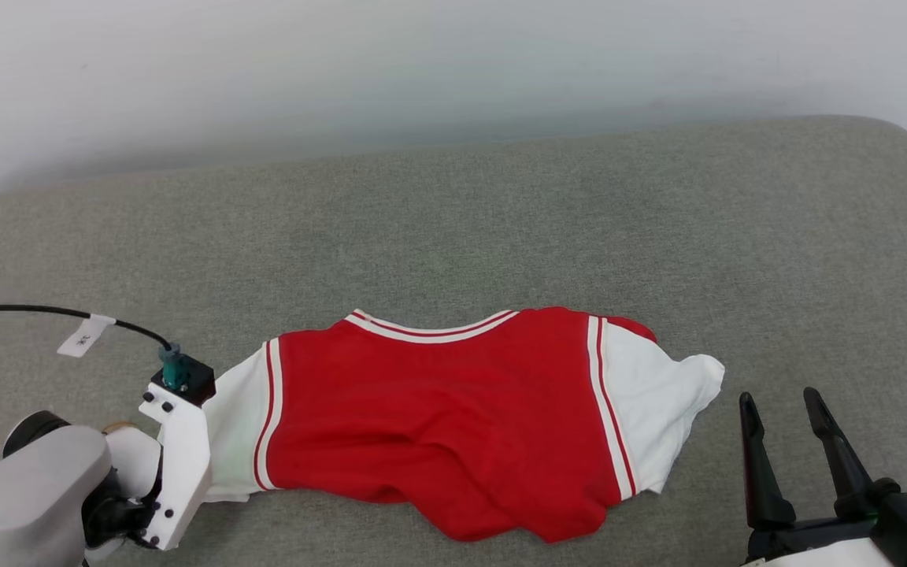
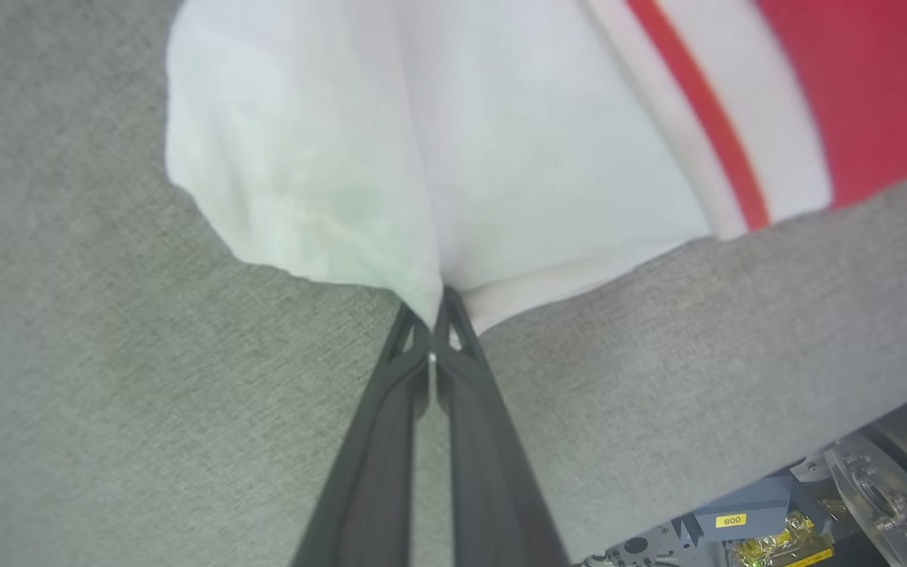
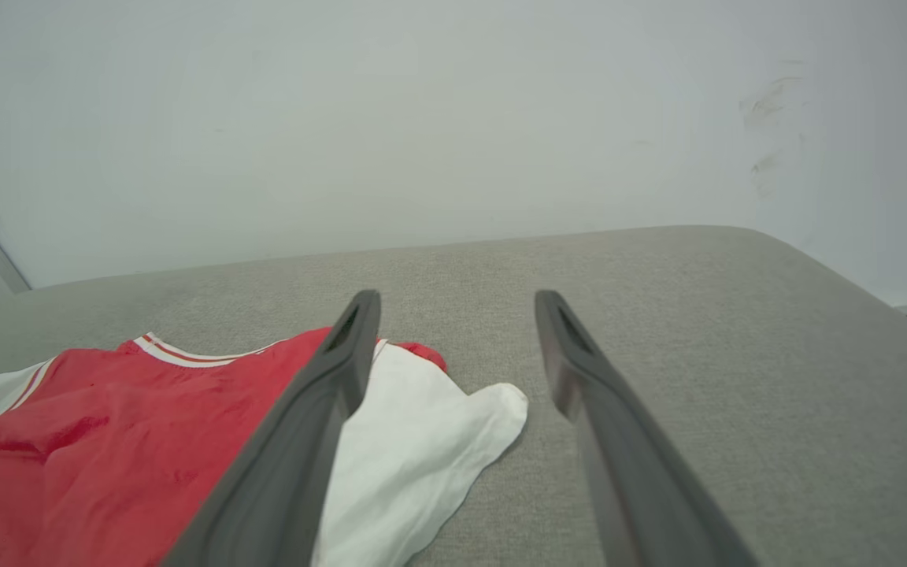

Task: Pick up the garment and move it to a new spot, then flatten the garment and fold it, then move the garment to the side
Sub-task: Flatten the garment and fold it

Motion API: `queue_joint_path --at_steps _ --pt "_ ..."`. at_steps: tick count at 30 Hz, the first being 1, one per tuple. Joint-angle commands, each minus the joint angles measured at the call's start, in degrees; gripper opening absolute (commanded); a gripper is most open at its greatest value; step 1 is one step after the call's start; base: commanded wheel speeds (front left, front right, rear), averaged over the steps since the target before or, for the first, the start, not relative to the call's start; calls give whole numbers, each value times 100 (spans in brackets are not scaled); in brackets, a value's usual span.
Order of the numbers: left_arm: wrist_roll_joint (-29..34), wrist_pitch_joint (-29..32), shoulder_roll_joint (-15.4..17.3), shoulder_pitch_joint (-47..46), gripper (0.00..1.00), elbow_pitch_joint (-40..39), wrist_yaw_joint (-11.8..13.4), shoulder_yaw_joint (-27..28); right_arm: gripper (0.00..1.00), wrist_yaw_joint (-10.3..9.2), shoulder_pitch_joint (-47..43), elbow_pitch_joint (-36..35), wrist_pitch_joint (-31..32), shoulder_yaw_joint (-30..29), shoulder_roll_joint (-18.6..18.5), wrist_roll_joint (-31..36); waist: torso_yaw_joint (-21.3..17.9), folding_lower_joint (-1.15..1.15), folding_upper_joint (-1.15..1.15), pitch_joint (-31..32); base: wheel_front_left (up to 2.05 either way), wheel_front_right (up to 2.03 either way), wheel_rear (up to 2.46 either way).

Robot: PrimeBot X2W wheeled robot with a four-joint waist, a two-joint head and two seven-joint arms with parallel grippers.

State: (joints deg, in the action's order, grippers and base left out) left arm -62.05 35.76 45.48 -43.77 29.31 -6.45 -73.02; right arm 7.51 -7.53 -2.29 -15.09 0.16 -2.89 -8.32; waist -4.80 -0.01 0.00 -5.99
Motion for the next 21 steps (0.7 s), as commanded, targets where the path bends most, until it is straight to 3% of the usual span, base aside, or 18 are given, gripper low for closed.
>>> queue_joint_path --at_steps 1,2,6,9,17,21 --pt "-10 -133 -79 178 0 52 46 14 100 -3 -64 6 -11 -2 5 32 -16 1 0 42 0 0 0" --pt "6 -270 -105 211 100 84 55 26 100 -3 -73 12 -11 -14 5 43 -13 1 0 80 0 0 0" --pt "270 -1171 -137 204 100 103 168 192 100 -3 -100 12 -11 -108 4 127 56 1 0 306 0 0 0" --pt "573 -2156 -156 245 100 27 447 379 100 -3 -119 -22 -11 -247 4 232 154 1 0 505 0 0 0" --pt "805 -4603 -263 747 100 -502 1783 1152 100 -4 425 -77 -11 -789 7 752 429 1 0 732 0 0 0" --pt "862 -5044 -218 1181 100 -1049 2456 1589 100 -4 808 51 -11 -956 -202 1017 508 1 0 788 0 0 0"
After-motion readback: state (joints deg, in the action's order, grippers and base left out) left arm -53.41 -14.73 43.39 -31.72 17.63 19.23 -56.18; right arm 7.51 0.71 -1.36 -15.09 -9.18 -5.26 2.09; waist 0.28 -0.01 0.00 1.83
